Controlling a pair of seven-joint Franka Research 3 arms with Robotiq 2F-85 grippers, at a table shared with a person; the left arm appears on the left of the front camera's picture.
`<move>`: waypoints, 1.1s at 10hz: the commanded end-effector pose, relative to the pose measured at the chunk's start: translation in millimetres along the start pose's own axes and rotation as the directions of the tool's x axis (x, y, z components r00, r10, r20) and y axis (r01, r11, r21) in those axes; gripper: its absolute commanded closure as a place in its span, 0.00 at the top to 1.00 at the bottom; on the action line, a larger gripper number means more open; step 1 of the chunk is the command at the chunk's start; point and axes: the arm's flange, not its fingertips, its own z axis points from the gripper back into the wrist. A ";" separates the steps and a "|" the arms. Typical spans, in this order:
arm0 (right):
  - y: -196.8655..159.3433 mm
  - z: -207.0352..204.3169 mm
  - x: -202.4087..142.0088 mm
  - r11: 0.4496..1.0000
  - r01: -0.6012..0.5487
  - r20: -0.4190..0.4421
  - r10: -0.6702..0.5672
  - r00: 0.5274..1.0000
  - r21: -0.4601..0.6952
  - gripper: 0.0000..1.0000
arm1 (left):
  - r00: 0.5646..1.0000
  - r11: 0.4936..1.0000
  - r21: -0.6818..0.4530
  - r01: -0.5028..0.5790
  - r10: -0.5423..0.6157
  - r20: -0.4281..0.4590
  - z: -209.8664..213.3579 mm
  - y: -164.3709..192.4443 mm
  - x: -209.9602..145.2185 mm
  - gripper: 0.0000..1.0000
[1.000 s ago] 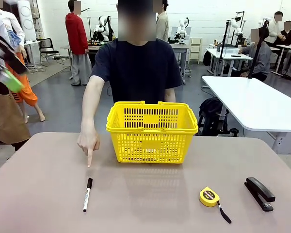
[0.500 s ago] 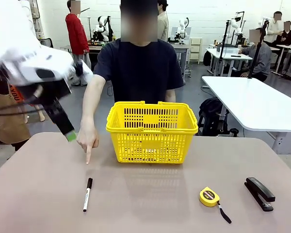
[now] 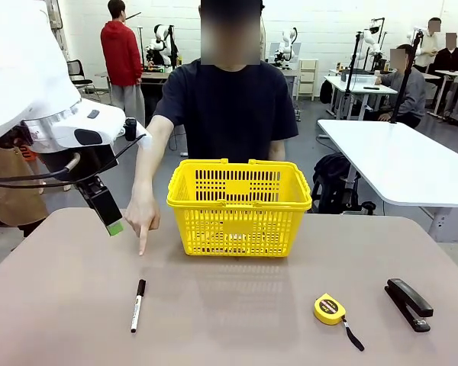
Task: Place the items the person wants into the basket.
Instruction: Pick up the item the person points to and place it in the Market Basket.
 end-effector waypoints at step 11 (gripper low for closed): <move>0.6 -0.2 0.5 1.000 -0.006 0.014 0.006 1.000 0.019 1.00 | 0.718 0.709 0.126 -0.694 0.695 0.038 -143.6 -48.8 -18.4 1.00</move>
